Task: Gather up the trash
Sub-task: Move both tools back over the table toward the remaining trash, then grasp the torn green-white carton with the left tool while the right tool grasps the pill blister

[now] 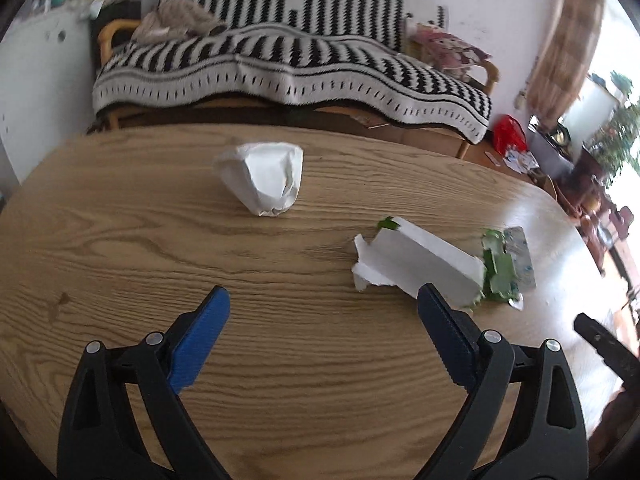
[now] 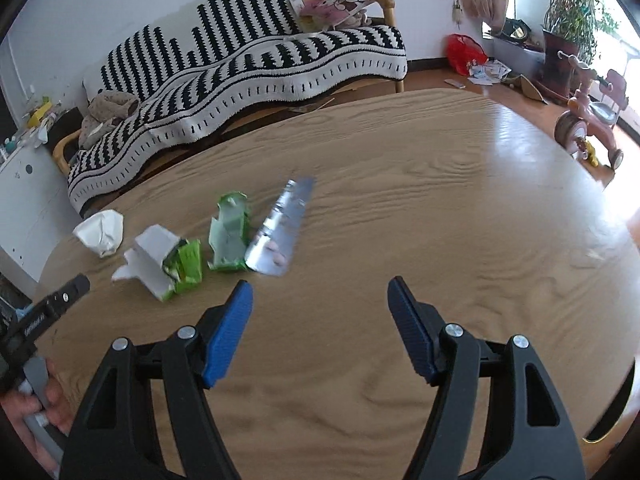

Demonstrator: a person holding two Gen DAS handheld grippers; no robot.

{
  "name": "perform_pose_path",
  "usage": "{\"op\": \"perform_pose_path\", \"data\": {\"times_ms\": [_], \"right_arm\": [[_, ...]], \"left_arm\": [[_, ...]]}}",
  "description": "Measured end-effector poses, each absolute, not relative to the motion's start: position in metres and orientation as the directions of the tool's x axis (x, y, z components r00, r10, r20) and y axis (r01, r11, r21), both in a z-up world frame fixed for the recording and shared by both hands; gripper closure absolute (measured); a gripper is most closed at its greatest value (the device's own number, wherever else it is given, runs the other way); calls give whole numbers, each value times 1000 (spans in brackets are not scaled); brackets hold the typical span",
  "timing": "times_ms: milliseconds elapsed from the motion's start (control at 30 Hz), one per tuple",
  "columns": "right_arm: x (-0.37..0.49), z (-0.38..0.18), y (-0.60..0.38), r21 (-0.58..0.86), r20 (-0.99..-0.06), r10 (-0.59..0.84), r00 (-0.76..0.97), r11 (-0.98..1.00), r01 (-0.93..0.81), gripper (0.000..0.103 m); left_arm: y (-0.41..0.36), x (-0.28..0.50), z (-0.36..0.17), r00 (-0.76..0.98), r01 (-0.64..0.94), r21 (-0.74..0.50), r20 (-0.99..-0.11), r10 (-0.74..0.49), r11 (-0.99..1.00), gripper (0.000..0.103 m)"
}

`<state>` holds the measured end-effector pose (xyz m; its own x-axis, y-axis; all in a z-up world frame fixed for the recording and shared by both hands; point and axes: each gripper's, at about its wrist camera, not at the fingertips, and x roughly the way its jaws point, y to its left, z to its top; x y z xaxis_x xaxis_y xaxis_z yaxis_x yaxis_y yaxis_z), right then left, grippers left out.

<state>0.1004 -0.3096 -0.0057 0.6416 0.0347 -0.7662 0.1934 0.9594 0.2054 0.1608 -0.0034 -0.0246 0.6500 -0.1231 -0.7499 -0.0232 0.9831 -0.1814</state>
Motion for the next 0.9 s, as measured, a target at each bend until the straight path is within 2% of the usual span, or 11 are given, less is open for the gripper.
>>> {"op": "perform_pose_path", "data": {"times_ms": [133,400,500,600,633,667,800,867,900], "right_arm": [[130,-19,-296,247,-769,70,636,949,195,39],[167,-43,-298,318,-779,120,616,921,223,51],[175,-49,-300,340,-775,136,617,913,226,66],[176,-50,-300,361,-769,160,618,908,214,70],[176,-49,-300,358,-768,165,619,912,201,82],[175,-47,-298,359,-762,176,623,916,180,98],[165,-39,-299,342,-757,181,628,928,145,98],[159,-33,-305,341,-751,181,635,930,138,98],[156,-31,-308,341,-748,180,638,930,137,98]], "left_arm": [[-12,177,-39,613,-46,-253,-771,-172,966,11],[-50,196,-64,557,-37,-294,-800,-225,955,11],[-60,202,-64,556,-51,-331,-793,-249,942,10],[-67,208,-64,557,-81,-382,-783,-276,921,9],[-70,210,-63,556,-91,-400,-780,-287,912,9],[-72,212,-63,556,-98,-412,-778,-294,906,9],[-80,216,-63,554,-122,-480,-759,-342,869,9],[-84,216,-63,553,-115,-488,-755,-352,866,17],[-87,215,-64,548,-108,-495,-753,-364,862,39]]}}
